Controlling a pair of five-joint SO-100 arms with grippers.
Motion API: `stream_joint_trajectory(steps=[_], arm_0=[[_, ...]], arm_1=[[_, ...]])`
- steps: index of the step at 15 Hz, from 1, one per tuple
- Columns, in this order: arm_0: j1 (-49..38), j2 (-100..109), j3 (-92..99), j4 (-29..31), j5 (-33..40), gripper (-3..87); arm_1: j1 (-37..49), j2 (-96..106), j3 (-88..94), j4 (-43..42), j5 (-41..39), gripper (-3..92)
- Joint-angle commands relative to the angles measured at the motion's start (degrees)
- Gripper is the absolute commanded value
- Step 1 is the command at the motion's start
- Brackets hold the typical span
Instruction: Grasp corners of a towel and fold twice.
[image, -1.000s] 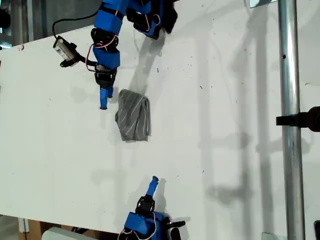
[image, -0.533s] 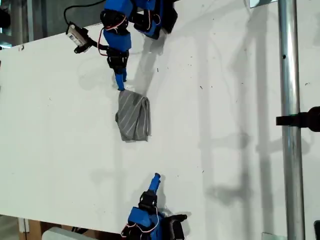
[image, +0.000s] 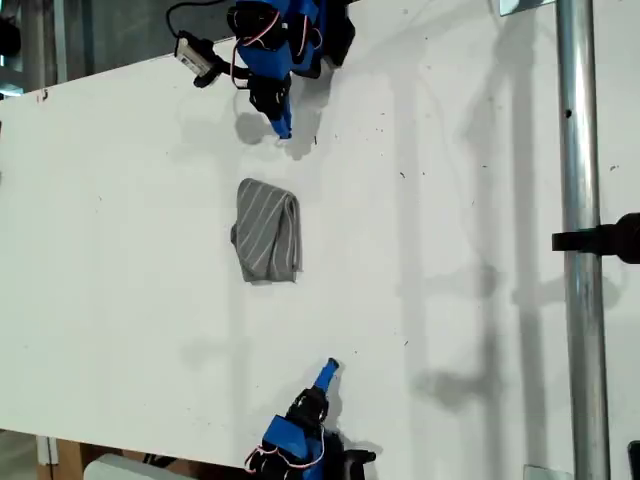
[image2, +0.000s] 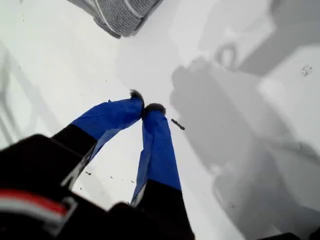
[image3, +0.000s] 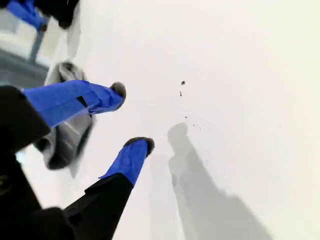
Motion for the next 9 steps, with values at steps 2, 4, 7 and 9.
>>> stream_joint_trajectory(steps=[2, 4, 7, 9], arm_0=[[0.4, -0.2, 0.4, -0.1, 6.4, 13.7], [0.4, -0.2, 0.4, -0.1, 6.3, 13.7], [0.3, -0.2, 0.4, -0.1, 6.3, 12.1], [0.3, -0.2, 0.4, -0.1, 6.3, 12.1]], arm_1=[[0.5, 0.1, -0.6, 3.6, 1.1, 7.2], [1.0, 0.2, -0.6, 8.1, 7.4, 7.9], [0.8, 0.2, -0.6, 8.1, 7.4, 7.9], [0.8, 0.2, -0.6, 8.1, 7.4, 7.9]])
